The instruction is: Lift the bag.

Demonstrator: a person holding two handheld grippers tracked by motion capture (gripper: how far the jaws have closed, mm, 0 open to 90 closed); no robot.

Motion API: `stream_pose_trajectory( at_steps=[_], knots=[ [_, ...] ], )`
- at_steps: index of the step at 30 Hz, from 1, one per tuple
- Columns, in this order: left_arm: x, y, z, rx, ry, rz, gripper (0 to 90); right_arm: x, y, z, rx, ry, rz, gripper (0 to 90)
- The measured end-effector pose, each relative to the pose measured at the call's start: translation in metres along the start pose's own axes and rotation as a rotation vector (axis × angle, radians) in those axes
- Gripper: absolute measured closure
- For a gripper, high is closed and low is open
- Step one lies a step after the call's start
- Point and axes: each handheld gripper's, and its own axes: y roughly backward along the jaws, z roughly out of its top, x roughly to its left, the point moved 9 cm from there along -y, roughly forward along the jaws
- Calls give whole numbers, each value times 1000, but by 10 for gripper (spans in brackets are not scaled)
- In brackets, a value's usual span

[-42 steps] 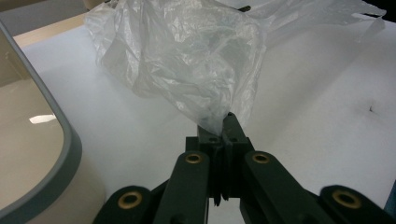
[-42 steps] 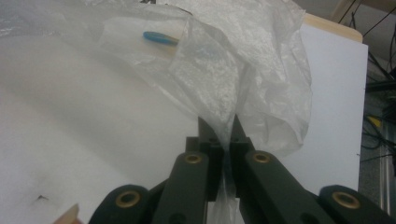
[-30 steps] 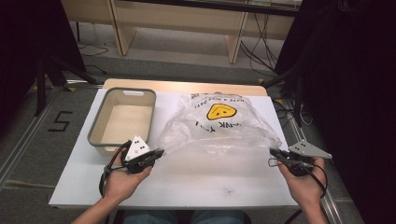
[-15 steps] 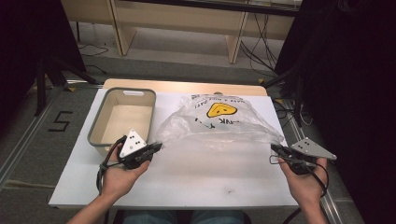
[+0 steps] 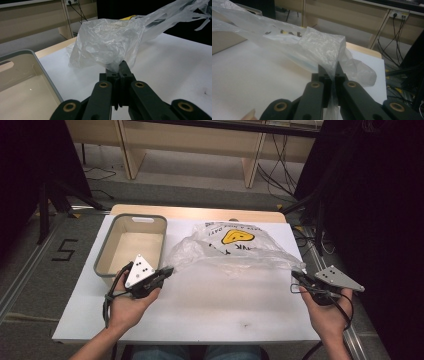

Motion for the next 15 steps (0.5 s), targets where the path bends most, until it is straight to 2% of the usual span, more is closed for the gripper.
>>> stream_pose_trajectory(
  at_steps=[15],
  knots=[
    [2, 2, 20, -57, -13, 19, 893, -3, 2, 17, -55, 2, -24, 900]
  ],
)
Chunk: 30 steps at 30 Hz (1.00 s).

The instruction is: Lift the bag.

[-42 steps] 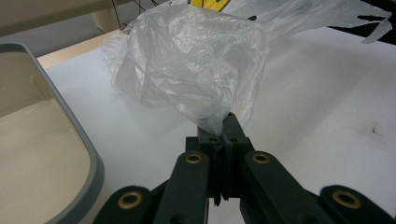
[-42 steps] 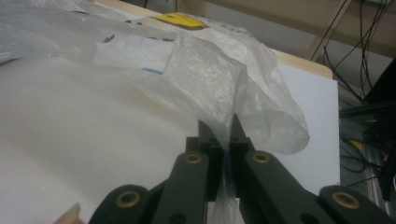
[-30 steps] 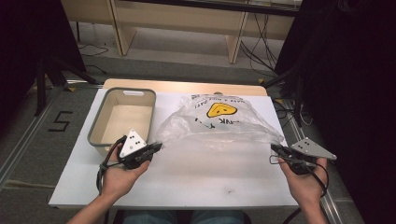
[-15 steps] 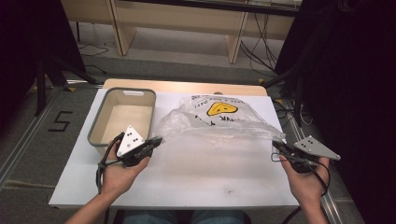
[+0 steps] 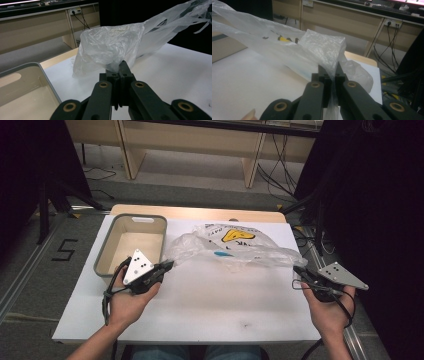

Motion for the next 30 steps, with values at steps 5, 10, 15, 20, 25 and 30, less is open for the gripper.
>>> stream_pose_trajectory(
  at_steps=[5, 10, 15, 20, 25, 30],
  knots=[
    [1, -3, 7, -24, 1, 3, 893, -2, -1, 6, -16, -6, -4, 900],
    [2, -3, 16, -42, -2, 9, 893, -3, -2, 11, -27, -10, -5, 900],
    [3, -5, 24, -64, -1, 16, 893, -2, -5, 14, -32, -14, -3, 900],
    [3, -8, 31, -74, -6, 19, 893, -2, -6, 19, -43, -12, -6, 900],
    [4, -8, 37, -92, 3, 23, 893, 0, -8, 22, -52, -9, -4, 900],
    [6, -6, 44, -108, -3, 32, 893, 1, -9, 27, -61, -2, -2, 900]
  ],
)
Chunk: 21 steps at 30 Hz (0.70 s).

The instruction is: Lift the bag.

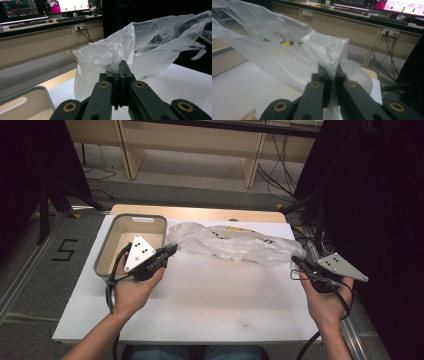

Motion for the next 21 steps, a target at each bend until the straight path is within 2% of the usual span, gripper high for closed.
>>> stream_pose_trajectory(
  at_steps=[7, 21],
  knots=[
    [1, 2, 10, -23, -10, 2, 893, 0, 1, 8, -20, -3, -3, 900],
    [7, 1, 25, -57, 2, 15, 893, -2, -1, 19, -45, 1, -9, 900]
  ],
)
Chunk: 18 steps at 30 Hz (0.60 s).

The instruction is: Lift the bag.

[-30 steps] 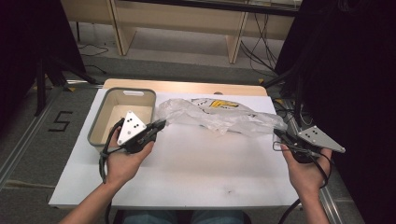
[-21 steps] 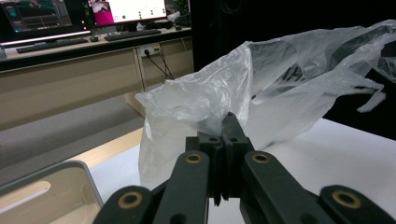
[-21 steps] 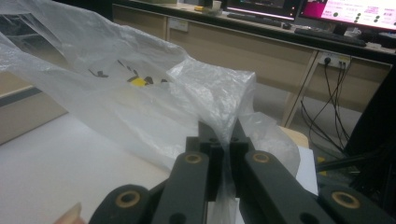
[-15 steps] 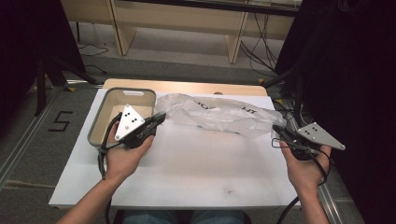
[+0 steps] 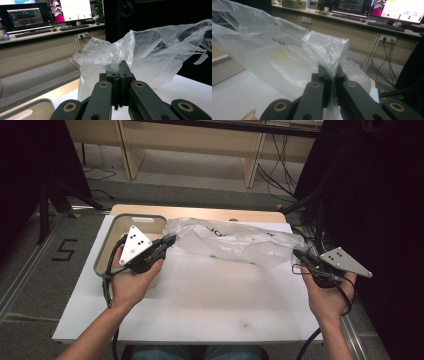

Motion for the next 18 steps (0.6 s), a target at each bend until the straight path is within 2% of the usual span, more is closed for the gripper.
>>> stream_pose_trajectory(
  at_steps=[18],
  knots=[
    [0, -1, 17, -39, -11, 1, 893, -2, 1, 10, -25, -3, -5, 900]
  ],
)
